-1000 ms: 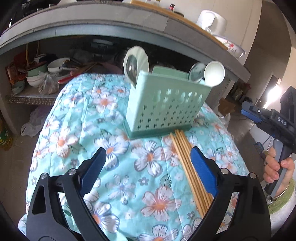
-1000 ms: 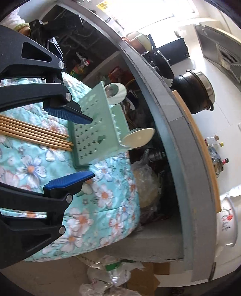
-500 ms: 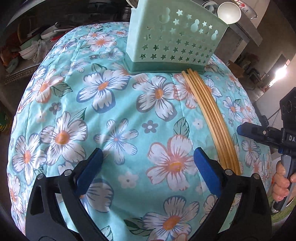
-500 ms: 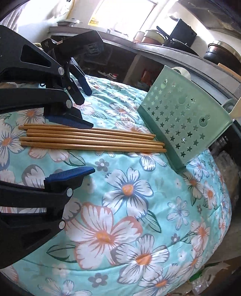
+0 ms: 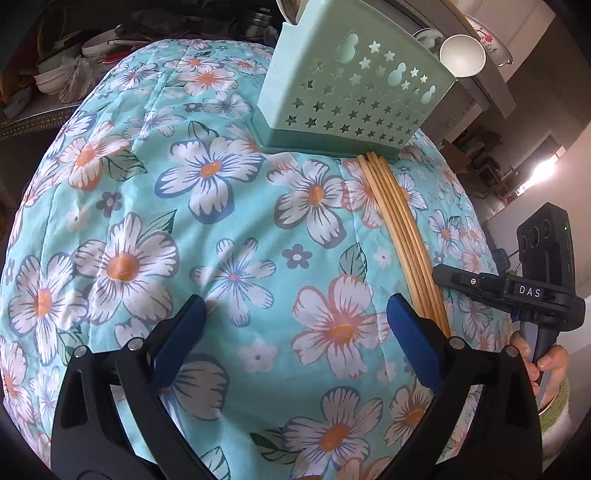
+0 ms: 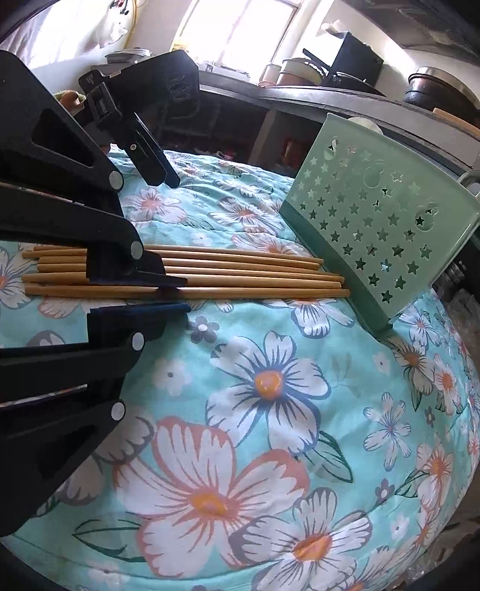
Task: Organize utensils
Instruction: 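Move both tools down to the bamboo chopsticks lying beside the holder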
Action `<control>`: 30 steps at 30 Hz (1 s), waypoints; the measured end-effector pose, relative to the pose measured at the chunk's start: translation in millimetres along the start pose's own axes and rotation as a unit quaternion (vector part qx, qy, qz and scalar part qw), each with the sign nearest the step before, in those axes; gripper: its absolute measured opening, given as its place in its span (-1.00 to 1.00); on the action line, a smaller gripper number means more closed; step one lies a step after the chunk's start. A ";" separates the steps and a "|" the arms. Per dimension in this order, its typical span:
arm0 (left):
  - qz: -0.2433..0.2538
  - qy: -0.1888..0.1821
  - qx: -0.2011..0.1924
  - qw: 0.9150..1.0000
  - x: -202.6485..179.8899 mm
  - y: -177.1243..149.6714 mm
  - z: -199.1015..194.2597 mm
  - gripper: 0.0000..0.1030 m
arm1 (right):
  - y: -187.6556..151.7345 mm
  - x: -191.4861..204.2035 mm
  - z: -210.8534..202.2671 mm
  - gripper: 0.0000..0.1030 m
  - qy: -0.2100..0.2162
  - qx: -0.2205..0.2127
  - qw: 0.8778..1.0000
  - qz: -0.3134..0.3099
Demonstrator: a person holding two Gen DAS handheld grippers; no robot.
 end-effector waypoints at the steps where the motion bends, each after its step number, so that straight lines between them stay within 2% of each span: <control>1: 0.005 0.002 -0.001 1.000 -0.8 -0.3 0.0 0.84 | 0.1 -0.3 0.1 -0.86 0.002 0.000 1.000 0.001; 6: 0.021 0.013 0.006 1.000 -6.1 -1.3 2.9 0.84 | -0.8 -3.0 0.0 -0.86 0.010 0.002 1.000 0.004; 11: 0.000 -0.003 0.005 1.000 -2.8 0.8 -1.0 0.84 | -2.2 -4.3 -2.7 -0.88 0.012 -0.001 1.000 0.001; 14: -0.007 -0.010 -0.007 1.000 -3.8 1.4 -7.7 0.84 | -3.4 -6.1 -6.4 -0.88 0.010 -0.007 1.000 0.000; 18: 0.023 -0.021 -0.033 0.999 -21.8 3.7 -18.0 0.81 | -3.4 -14.8 -19.3 -0.88 0.004 -0.019 1.000 0.005; 19: 0.032 -0.029 -0.039 0.998 -28.6 4.7 -20.1 0.76 | -3.5 -17.9 -23.1 -0.88 0.001 -0.023 1.000 0.006; 21: 0.044 -0.047 -0.045 0.997 -40.0 7.1 -21.2 0.50 | -4.2 -22.1 -30.2 -0.88 -0.005 -0.030 1.000 0.007; 22: 0.045 -0.059 -0.045 0.996 -44.9 8.4 -19.7 0.46 | -4.8 -24.4 -33.6 -0.88 -0.007 -0.033 0.999 0.008; 23: 0.045 -0.070 -0.042 0.996 -48.9 9.3 -17.3 0.30 | -5.6 -26.8 -36.9 -0.88 -0.010 -0.035 0.999 0.010; 24: 0.044 -0.081 -0.038 0.995 -52.5 10.1 -14.0 0.14 | -6.7 -29.0 -39.5 -0.88 -0.012 -0.037 0.999 0.011; 30: 0.014 -0.139 0.007 0.990 -65.3 11.9 15.6 -0.43 | -13.6 -37.0 -44.0 -0.88 -0.014 -0.040 0.999 0.016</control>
Point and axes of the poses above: each gripper's, at about its wrist camera, not at the fingertips, and z roughly the way its jaws point, x to its left, y to its top, the point moved 3 cm from there along z, roughly the way its jaws point, and after that the axes turned 5 degrees about z, right-handed, at the moved point
